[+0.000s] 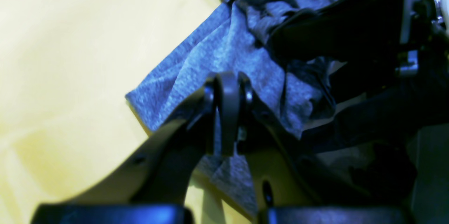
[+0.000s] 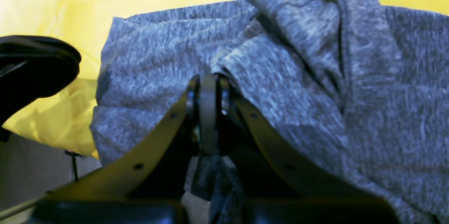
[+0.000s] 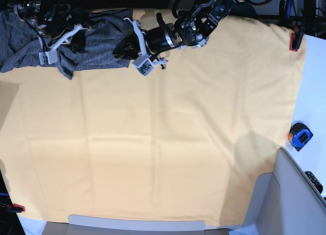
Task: Fold the T-shirt properly
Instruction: 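Release the fold and reposition both grippers on the folded bundle, then press and adjust the folded bundle with both grippers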
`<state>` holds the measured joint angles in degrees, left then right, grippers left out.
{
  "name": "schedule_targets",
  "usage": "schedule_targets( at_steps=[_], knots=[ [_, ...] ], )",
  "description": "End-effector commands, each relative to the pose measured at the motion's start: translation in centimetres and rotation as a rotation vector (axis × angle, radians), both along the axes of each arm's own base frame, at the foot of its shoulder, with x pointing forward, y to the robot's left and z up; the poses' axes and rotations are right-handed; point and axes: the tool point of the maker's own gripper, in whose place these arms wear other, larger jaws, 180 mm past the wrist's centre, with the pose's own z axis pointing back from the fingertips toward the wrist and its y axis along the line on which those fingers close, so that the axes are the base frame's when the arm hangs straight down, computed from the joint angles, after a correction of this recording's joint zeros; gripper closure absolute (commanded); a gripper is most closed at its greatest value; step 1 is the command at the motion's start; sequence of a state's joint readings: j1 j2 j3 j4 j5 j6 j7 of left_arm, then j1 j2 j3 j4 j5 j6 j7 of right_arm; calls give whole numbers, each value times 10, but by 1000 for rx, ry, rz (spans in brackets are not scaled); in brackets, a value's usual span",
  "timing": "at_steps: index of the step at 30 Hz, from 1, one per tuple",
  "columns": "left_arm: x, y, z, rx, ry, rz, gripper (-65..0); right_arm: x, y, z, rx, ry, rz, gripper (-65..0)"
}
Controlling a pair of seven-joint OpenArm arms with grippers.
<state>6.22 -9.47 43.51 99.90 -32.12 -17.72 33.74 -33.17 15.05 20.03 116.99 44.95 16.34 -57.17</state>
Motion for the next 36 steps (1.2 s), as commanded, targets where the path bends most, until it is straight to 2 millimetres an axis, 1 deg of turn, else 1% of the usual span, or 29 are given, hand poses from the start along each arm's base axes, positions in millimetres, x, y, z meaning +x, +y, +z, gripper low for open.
schedule_targets(
  at_steps=[1,3,7,10,15,18,20,25,27,29,32,36],
  knots=[
    [2,-5,13,-50,-19,5,0,4,-2,7,-1,-28,-1,0],
    [-4,-5,10,-50,-2,5,0,3,0,6,1,-25,3,0],
    [-4,-5,8,-47,3,4,0,1,-3,2,-6,-13,-3,0],
    [-5,-4,2,-35,17,4,0,1,-12,-1,-64,-6,-7,0],
    [-5,-1,-11,-10,42,10,0,-2,-33,-11,-222,25,-12,0],
    [-5,-1,-13,-7,45,12,0,-4,-46,-14,-313,37,-20,0],
    [-6,-1,-13,-7,45,10,0,-2,-50,-15,-354,39,-31,0],
    [-6,0,-15,-1,48,10,0,3,-56,-14,-409,34,-45,0],
    [-6,1,-17,3,51,10,0,9,-57,-11,-414,17,-49,0],
    [-6,3,-18,8,51,11,0,10,-57,-11,-416,15,-49,0],
    [-5,2,-12,-3,38,11,0,16,-57,-7,-415,-3,-51,0],
    [-5,-3,-3,-24,25,6,0,17,-53,-9,-403,-3,-45,0]
  ],
)
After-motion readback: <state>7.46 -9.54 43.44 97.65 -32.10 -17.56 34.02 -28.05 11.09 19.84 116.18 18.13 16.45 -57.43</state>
